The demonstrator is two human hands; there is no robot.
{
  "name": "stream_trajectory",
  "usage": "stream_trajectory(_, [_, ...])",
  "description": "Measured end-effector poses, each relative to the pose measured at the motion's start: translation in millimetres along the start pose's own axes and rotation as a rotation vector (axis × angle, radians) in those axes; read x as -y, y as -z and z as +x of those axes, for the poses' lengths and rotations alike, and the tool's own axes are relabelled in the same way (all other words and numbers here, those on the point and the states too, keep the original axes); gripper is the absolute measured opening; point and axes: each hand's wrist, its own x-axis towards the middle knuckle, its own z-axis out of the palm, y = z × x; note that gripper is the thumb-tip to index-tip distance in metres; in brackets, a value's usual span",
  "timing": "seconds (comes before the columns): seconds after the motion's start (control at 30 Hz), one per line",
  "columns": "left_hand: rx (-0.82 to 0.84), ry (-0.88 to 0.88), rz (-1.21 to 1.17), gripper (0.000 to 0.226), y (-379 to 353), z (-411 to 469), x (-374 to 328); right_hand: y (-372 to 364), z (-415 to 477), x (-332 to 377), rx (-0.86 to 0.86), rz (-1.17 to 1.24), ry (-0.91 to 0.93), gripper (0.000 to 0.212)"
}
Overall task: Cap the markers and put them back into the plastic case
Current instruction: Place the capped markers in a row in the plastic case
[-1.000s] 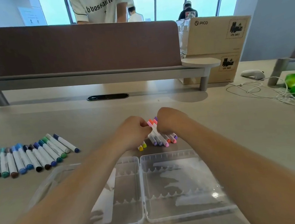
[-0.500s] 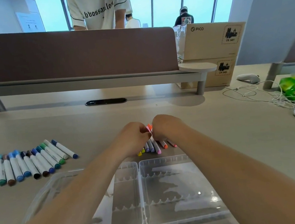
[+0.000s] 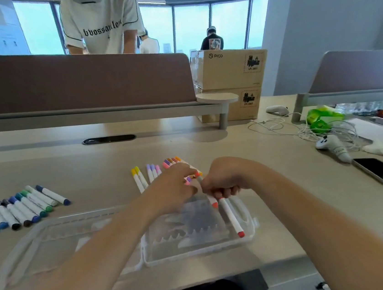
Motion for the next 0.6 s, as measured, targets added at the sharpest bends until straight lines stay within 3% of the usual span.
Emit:
stream_trajectory(0.2, [0.106, -0.092, 0.095, 0.01, -26.0, -7.8, -23.2, -12.6, -27.1, -27.4, 0.069, -0.02, -0.018, 0.017])
stream_trajectory(0.33, [0.129, -0.087, 0.18, 0.03, -36.1, -13.1, -29.0, -14.7, -35.3, -35.4, 0.081, 0.014, -0.024, 0.03])
stream_trajectory(0.43, [0.169, -0.117, 0.123, 0.013, -41.0, -14.8, -23.5, -13.2, -33.6, -41.0, 0.055, -0.015, -0.042, 0.039])
stream_trajectory(0.6, [0.201, -0.137, 0.11, 0.026, -40.5, -14.5, -20.3, -15.0, -27.2, -44.4, 0.022, -0.012, -0.032, 0.034])
